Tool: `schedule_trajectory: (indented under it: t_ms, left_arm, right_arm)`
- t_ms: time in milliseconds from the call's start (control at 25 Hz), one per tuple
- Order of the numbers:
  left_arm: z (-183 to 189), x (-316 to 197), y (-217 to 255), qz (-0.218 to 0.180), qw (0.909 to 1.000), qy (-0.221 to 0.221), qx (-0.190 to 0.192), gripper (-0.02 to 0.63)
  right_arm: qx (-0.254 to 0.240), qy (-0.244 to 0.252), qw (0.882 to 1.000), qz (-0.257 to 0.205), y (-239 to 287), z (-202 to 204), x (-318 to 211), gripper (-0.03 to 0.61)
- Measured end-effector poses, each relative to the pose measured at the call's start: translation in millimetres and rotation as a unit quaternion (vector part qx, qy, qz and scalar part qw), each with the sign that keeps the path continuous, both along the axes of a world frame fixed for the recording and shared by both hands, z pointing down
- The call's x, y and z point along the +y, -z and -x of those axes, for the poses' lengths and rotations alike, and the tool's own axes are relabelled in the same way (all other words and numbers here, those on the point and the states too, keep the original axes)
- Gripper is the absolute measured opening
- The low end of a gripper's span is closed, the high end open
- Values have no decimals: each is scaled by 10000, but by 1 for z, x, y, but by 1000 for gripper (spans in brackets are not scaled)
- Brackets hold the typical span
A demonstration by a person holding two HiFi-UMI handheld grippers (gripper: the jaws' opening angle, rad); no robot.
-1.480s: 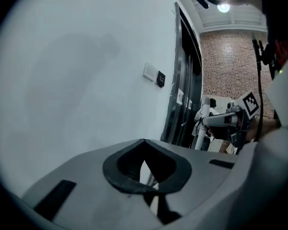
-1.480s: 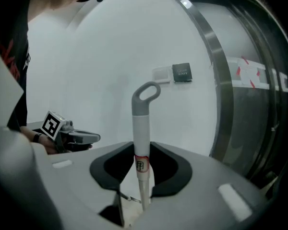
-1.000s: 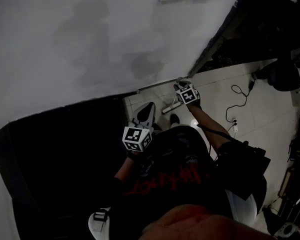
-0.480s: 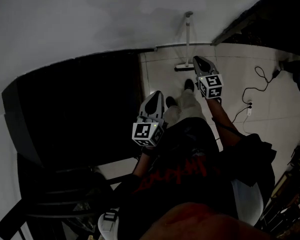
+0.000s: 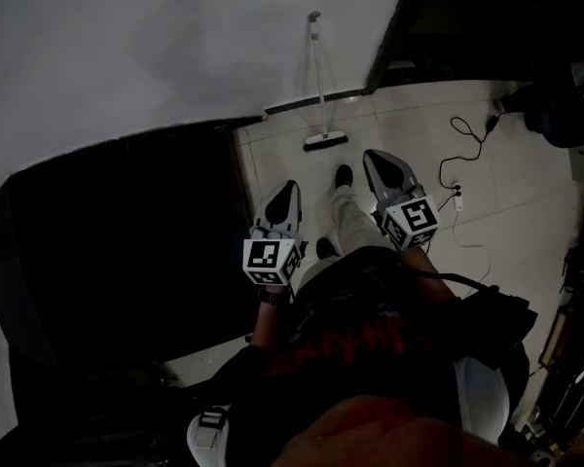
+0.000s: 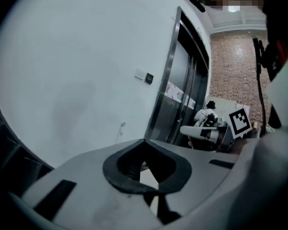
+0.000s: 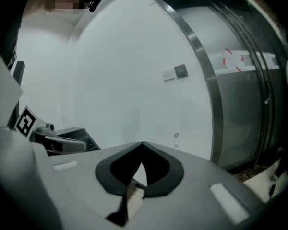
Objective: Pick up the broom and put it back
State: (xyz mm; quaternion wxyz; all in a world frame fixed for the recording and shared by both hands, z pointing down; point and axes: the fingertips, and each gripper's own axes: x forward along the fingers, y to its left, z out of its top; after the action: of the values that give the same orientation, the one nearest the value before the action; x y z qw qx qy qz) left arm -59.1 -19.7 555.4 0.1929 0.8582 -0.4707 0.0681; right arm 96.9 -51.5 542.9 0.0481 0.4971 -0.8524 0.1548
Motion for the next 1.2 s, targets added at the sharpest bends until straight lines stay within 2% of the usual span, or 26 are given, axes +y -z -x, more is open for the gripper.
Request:
schedule_trajectory:
  t_ms: [120, 360, 560, 720, 960, 1080, 1200]
  left_arm:
    - [7, 33, 11, 135, 9998, 67, 102, 1]
    - [10, 54, 32, -228, 9997, 60, -4, 1]
    - [-10, 61, 54, -243, 9996, 4, 135, 1]
    - [-39, 72, 62, -329, 9981, -425, 303, 1]
    - [-60, 83, 63, -307, 9957, -816, 299, 1]
    - [-74, 94, 76, -653, 9878, -1343, 447, 1]
    - [-86, 108, 87, -914, 9793, -1763, 403, 1]
  right_arm:
    - [79, 34, 9999, -147, 29, 10, 37, 0]
    - [-264, 138, 9995, -144, 50, 17, 64, 0]
    - [-243, 193, 9990, -321, 73, 9, 72, 0]
    - [-273, 145, 9992, -254, 69, -1, 79, 0]
    - [-376, 198, 9987, -285, 70, -14, 83, 0]
    - [-480, 234, 9981, -315, 73, -18, 88, 0]
    - [-524, 257, 9978, -320, 76, -21, 93, 0]
